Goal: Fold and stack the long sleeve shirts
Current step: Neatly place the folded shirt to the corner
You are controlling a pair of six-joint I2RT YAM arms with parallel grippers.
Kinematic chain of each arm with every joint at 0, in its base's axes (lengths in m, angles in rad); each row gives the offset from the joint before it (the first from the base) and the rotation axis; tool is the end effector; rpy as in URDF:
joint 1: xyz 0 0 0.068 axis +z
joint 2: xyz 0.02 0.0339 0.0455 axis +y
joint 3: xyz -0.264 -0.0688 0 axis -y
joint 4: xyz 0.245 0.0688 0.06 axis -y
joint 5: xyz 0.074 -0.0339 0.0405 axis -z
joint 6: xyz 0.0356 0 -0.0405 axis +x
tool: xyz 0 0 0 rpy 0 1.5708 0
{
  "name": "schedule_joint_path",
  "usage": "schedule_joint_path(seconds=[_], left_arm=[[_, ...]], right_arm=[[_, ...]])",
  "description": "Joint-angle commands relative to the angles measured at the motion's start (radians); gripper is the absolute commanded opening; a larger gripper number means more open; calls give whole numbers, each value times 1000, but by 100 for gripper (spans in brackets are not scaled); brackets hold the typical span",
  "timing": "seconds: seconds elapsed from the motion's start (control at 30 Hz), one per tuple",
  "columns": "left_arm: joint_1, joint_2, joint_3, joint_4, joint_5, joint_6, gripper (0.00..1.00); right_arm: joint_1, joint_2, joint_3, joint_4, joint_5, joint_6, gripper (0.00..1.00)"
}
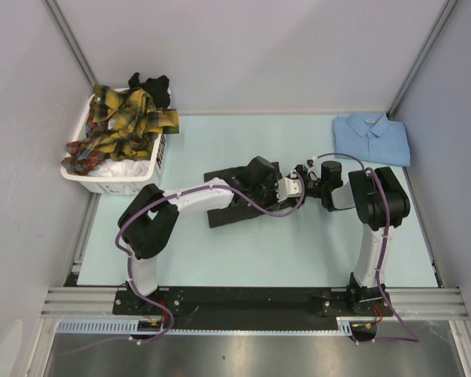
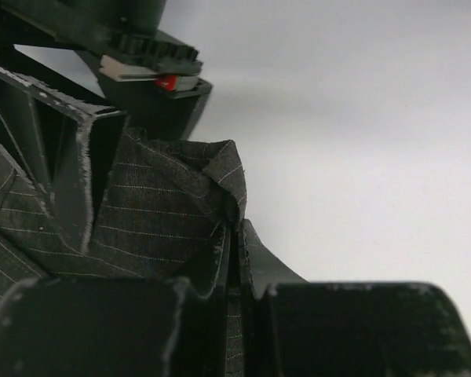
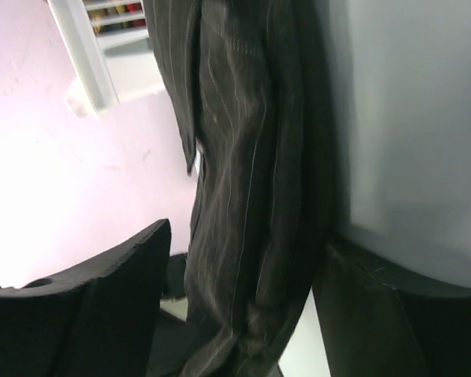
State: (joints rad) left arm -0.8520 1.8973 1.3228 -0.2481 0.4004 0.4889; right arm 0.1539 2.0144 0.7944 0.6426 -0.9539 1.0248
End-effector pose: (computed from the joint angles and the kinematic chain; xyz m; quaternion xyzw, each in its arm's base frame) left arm 0.2632 -0.3219 0.2025 0.6238 0.6696 -0.2467 0.3188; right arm 0.3445 0.0828 0.0909 0.1311 0.8004 0.5708 0.1276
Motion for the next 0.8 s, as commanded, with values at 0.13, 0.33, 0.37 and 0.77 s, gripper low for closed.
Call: schedule_joint_path(seconds=[0.13,0.33,0.37,0.77], left_arm=[[11,-43,58,18,46,-52,16],[82,-131,52,1,93,-164,50],[93,-145,52,-11,104,-176,58],[174,-354,-140,-183,48,-118,99]], right_arm=[[29,73,77,94,168,81,36],[-16,15,234,-229,167,-223,6],[-28,7,271,-306,165,-298,3],[-204,99,968,-1150,311,-951,0]])
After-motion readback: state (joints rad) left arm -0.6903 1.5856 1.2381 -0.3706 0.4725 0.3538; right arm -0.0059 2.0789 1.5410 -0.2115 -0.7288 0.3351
